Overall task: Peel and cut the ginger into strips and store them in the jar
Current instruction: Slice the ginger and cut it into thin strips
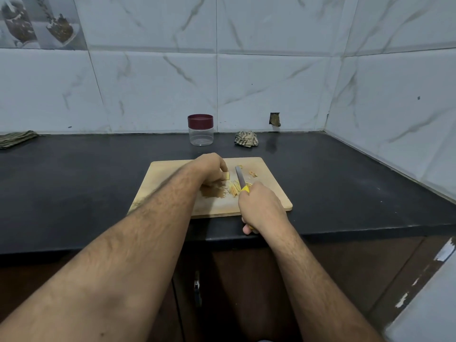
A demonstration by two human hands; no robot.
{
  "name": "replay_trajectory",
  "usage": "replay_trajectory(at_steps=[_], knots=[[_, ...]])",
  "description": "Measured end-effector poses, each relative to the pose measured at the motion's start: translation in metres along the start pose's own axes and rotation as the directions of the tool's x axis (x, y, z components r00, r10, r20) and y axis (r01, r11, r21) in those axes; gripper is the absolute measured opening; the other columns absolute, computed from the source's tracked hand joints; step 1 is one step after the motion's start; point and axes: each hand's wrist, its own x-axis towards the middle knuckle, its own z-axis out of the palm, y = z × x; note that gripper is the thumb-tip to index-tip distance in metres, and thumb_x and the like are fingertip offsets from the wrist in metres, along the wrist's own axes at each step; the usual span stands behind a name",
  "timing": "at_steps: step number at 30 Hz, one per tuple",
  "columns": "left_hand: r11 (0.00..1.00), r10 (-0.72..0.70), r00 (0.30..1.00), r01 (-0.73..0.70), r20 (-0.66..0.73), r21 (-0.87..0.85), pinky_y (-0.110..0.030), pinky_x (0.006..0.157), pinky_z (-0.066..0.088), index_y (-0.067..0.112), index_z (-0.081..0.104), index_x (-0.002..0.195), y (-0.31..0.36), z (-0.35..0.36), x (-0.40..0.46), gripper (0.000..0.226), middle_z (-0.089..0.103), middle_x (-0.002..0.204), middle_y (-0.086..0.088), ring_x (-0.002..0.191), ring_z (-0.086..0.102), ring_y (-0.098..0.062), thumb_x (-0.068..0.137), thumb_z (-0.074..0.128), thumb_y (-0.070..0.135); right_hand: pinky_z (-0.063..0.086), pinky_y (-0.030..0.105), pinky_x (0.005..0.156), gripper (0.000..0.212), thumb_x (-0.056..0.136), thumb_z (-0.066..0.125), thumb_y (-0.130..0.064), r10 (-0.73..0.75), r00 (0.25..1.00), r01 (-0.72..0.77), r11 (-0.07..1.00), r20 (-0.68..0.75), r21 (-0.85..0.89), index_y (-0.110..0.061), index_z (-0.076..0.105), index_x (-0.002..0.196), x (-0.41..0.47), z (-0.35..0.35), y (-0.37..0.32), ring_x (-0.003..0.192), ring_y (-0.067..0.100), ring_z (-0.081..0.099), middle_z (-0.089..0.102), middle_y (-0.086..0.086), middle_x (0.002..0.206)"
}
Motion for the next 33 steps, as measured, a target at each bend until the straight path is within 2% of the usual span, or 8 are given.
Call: replay_trajectory(at_steps=[3,6,11,16,20,23,27,33], knots=[[0.98,-0.022,1.0,0.023,0.005,-0.197,-0.025,0.058,0.056,0.019,0.068,0.104,-0.006,0.001,-0.001,0.013,0.07,0.082,0.001,0.061,0.066,-0.009,0.091,0.068,0.015,0.044,0.027,0.051,0.024,0.098,0.03,-0.026,-0.011,1.0,0.01,0.999,-0.023,-0.043,-0.013,0.046,0.11,-0.001,0.001,0.001,0.035,0.011,0.058,0.065,0.002,0.085],[0.946,-0.026,0.999,0.01,-0.046,-0.324,-0.017,0.043,0.047,0.015,0.062,0.096,-0.009,0.001,-0.007,0.015,0.069,0.079,-0.002,0.043,0.061,-0.003,0.088,0.071,0.006,0.037,0.026,0.048,0.024,0.099,0.03,-0.027,-0.013,1.0,0.011,0.998,-0.027,-0.068,-0.013,0.047,0.11,-0.003,0.001,-0.001,0.035,0.01,0.058,0.065,0.002,0.083],[0.96,0.019,0.972,-0.084,-0.236,-0.266,-0.023,0.061,0.048,0.024,0.067,0.084,-0.016,0.004,-0.018,0.009,0.067,0.083,0.009,0.073,0.063,-0.009,0.085,0.071,0.017,0.031,0.023,0.043,0.023,0.101,0.031,-0.028,-0.013,0.999,0.007,0.993,-0.053,-0.118,-0.014,0.047,0.109,-0.009,0.0,-0.005,0.036,0.007,0.056,0.063,-0.001,0.081],[0.986,0.081,0.928,-0.129,-0.365,-0.109,-0.029,0.071,0.052,0.03,0.068,0.08,-0.032,-0.002,-0.036,0.004,0.065,0.082,0.013,0.082,0.061,-0.007,0.083,0.07,0.028,0.029,0.022,0.042,0.018,0.101,0.03,-0.027,-0.006,0.999,-0.001,0.988,-0.046,-0.153,-0.016,0.044,0.107,-0.012,-0.002,-0.008,0.037,0.008,0.057,0.063,-0.001,0.081],[0.988,0.129,0.943,-0.15,-0.305,-0.047,-0.032,0.072,0.054,0.03,0.065,0.074,-0.041,0.0,-0.056,0.01,0.068,0.081,0.012,0.079,0.061,-0.006,0.08,0.073,0.026,0.033,0.026,0.047,0.017,0.1,0.031,-0.026,-0.054,0.996,0.042,0.985,-0.066,-0.169,-0.016,0.044,0.104,-0.014,0.0,-0.01,0.046,0.014,0.063,0.061,0.0,0.084],[0.982,0.166,0.953,-0.183,-0.252,-0.046,-0.034,0.077,0.056,0.031,0.065,0.072,-0.046,0.007,-0.064,0.015,0.07,0.082,0.012,0.078,0.062,-0.005,0.078,0.074,0.022,0.043,0.032,0.064,0.024,0.098,0.034,-0.027,-0.1,0.993,0.083,0.971,-0.069,-0.226,-0.013,0.048,0.112,-0.017,0.004,-0.012,0.078,0.027,0.068,0.063,0.003,0.094],[0.966,0.173,0.963,-0.208,-0.208,-0.156,-0.029,0.077,0.054,0.029,0.069,0.082,-0.053,0.008,-0.07,0.012,0.071,0.087,0.008,0.081,0.064,-0.01,0.077,0.079,0.024,0.035,0.034,0.072,0.025,0.099,0.04,-0.025,-0.109,0.993,0.09,0.947,-0.046,-0.31,-0.012,0.049,0.118,-0.027,0.0,-0.016,0.105,0.03,0.057,0.061,0.009,0.117],[0.974,0.112,0.971,-0.149,-0.213,-0.17,-0.026,0.087,0.047,0.019,0.066,0.121,-0.056,0.009,-0.069,0.036,0.063,0.09,0.012,0.087,0.057,-0.009,0.087,0.072,0.028,0.035,0.032,0.073,0.027,0.099,0.041,-0.019,-0.116,0.993,0.106,0.9,0.001,-0.423,-0.013,0.058,0.118,-0.038,-0.007,-0.027,0.094,0.026,0.052,0.063,0.008,0.119]])
